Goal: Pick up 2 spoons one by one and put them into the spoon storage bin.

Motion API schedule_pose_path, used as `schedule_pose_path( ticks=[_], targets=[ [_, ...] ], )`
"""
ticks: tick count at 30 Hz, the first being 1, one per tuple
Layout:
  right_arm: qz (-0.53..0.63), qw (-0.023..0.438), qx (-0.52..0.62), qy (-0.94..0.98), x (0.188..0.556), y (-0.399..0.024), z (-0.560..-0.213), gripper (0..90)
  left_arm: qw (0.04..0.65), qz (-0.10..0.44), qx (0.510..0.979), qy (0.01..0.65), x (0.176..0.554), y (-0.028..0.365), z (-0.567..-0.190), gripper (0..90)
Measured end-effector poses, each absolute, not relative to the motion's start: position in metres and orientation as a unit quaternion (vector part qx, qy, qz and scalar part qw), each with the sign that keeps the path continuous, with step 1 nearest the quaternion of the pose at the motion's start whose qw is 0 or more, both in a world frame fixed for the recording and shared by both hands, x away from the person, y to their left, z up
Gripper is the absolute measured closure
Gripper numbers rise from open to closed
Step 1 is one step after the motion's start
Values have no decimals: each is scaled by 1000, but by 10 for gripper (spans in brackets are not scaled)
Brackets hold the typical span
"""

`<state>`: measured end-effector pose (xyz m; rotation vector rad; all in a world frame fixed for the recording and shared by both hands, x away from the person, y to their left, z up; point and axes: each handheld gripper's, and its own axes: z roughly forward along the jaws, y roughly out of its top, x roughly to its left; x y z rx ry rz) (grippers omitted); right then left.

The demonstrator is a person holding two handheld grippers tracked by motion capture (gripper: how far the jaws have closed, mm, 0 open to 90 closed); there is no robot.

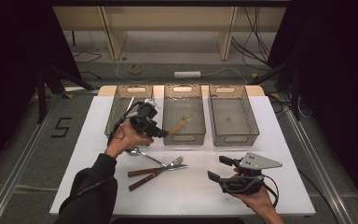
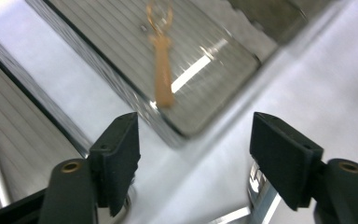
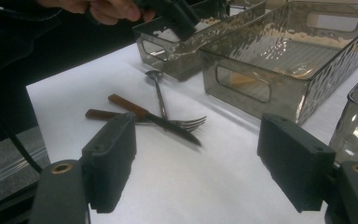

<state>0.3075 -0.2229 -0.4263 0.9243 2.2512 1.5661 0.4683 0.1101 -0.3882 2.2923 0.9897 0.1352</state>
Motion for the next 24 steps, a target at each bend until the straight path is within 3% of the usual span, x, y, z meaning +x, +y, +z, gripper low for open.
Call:
schedule_pose_path(
  ticks=[24],
  targets=[
    [537,124,313,773,306,-222,-425,292,230,25,922,312,441,126,-428,259]
  ],
)
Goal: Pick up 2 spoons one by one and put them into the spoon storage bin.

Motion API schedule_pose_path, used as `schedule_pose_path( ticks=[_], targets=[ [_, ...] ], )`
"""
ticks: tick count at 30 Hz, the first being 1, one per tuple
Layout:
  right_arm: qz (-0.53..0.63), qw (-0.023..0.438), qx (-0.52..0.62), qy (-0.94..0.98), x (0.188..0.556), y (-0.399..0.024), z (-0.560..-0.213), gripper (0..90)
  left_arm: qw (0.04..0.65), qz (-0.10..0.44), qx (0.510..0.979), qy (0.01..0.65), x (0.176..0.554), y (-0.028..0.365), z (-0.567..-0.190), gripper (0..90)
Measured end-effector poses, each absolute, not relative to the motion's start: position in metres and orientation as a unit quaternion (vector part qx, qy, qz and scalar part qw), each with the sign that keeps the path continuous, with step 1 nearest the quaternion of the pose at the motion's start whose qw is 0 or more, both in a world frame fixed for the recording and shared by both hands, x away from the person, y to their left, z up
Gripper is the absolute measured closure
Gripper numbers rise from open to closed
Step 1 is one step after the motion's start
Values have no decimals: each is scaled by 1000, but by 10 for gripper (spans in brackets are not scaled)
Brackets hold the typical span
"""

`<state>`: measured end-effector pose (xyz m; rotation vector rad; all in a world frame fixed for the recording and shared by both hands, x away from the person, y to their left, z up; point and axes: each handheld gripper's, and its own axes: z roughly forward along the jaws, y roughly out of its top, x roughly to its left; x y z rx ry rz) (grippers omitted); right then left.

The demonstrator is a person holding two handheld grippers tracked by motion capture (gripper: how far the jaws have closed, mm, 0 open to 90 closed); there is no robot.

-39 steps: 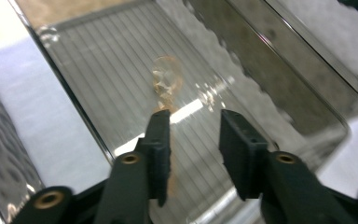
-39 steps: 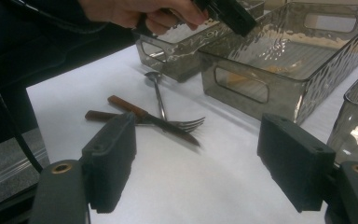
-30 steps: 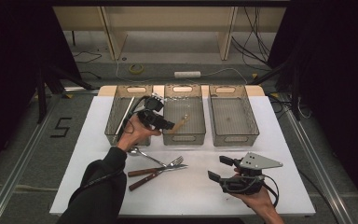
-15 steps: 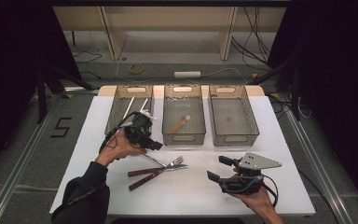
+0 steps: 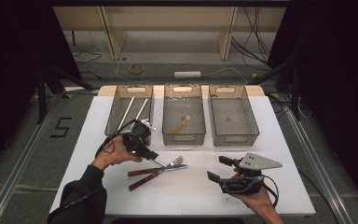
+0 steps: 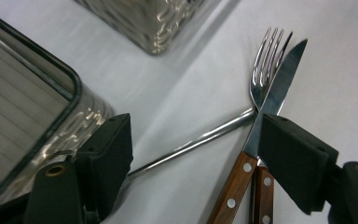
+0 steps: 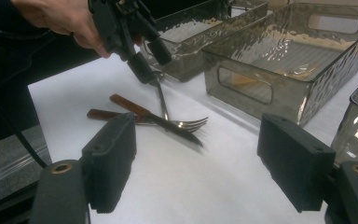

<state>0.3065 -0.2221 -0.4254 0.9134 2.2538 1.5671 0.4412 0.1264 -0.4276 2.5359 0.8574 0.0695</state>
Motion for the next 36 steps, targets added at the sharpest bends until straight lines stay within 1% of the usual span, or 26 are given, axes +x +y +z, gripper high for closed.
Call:
schedule_pose_path(
  ticks=[4,6,15,36],
  targets=[
    [535,124,311,776,306,-221,-426,292,208,20,931,300,441,125,-435,261],
    [536,123,310,776,306,-221,-425,292,200,19,931,303,441,124,-440,268],
    [536,122,308,776,306,-220,-426,292,174,16,940,294,444,125,-450,317],
    [534,122,306,779,306,-219,-426,292,143,56,955,255,444,121,-458,414]
  ],
)
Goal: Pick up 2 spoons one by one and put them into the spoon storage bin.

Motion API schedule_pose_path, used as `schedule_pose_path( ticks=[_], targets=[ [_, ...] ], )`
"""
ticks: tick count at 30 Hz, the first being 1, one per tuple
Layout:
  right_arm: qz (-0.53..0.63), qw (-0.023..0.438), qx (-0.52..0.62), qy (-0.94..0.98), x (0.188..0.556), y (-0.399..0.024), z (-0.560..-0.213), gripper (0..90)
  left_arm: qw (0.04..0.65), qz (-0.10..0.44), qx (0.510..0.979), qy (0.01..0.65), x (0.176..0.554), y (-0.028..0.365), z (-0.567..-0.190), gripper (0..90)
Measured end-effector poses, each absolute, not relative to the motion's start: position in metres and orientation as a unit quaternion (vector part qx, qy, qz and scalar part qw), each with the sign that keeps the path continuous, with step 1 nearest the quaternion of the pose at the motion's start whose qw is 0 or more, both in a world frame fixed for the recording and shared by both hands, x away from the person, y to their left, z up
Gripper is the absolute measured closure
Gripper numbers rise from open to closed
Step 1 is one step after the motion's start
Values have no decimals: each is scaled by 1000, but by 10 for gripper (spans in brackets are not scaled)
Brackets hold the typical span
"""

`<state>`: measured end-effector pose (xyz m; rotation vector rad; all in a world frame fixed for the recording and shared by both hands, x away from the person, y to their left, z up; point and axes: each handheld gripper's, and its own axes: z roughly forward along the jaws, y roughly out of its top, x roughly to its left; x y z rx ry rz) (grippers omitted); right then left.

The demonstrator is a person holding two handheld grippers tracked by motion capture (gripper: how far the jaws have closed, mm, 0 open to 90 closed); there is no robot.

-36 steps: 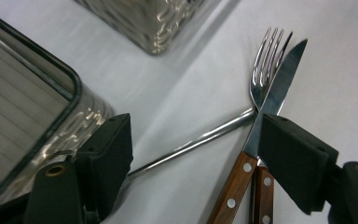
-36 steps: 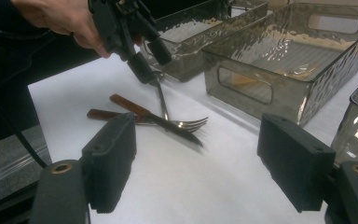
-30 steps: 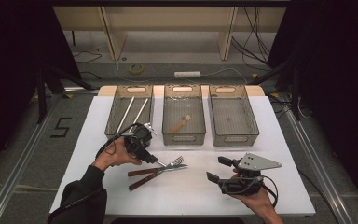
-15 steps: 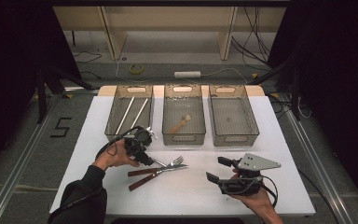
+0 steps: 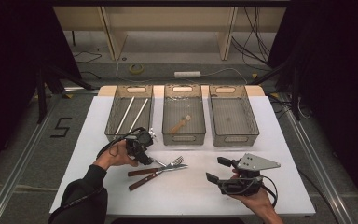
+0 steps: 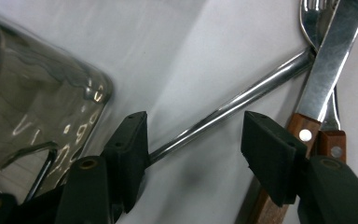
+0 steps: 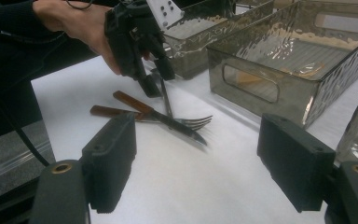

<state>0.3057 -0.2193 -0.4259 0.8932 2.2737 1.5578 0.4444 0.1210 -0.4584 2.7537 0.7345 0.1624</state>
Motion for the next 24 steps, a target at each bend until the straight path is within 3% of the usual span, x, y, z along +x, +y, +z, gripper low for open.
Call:
schedule_pose_path(
  ticks=[10,24],
  targets=[
    [534,121,305,779,306,-219,-426,293,122,55,961,244,444,120,-462,476],
    [534,122,304,780,306,-219,-426,293,103,56,974,194,438,119,-459,656]
  ],
)
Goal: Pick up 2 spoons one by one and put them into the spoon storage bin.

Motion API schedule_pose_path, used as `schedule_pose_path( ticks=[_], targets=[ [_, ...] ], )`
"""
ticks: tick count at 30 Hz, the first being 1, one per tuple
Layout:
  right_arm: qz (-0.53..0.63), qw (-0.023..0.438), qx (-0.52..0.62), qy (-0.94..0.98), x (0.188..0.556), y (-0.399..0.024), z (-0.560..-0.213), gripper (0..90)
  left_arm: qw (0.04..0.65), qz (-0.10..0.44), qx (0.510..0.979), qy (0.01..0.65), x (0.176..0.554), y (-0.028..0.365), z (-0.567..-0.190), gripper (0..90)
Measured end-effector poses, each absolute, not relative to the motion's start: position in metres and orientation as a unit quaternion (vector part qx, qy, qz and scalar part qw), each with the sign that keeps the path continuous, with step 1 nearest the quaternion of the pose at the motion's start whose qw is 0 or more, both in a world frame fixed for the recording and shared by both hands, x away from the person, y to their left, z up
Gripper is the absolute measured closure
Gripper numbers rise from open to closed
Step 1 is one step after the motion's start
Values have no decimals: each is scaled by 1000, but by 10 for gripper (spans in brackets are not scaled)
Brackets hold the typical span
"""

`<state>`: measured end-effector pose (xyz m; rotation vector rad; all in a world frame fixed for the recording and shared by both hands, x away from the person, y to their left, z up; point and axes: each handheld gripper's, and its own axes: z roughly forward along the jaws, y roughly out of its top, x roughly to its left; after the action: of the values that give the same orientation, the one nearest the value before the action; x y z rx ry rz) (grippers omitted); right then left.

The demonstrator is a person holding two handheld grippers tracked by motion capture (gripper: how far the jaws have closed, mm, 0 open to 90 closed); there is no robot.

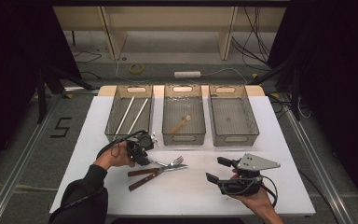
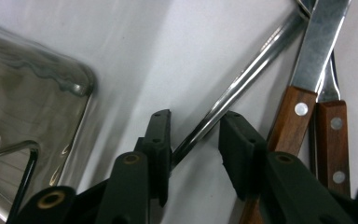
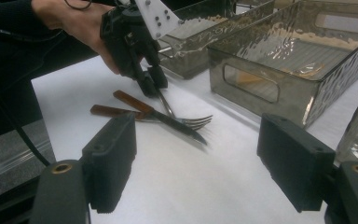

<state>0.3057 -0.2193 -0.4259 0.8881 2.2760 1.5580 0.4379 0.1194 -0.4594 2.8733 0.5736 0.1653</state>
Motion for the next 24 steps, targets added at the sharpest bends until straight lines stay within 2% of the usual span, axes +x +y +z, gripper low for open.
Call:
schedule_pose_path(
  ticks=[13,24],
  targets=[
    [532,122,304,781,306,-219,-426,293,95,61,983,146,433,119,-459,760],
    [530,123,302,783,305,-219,-426,293,97,61,984,137,427,120,-460,842]
  ],
)
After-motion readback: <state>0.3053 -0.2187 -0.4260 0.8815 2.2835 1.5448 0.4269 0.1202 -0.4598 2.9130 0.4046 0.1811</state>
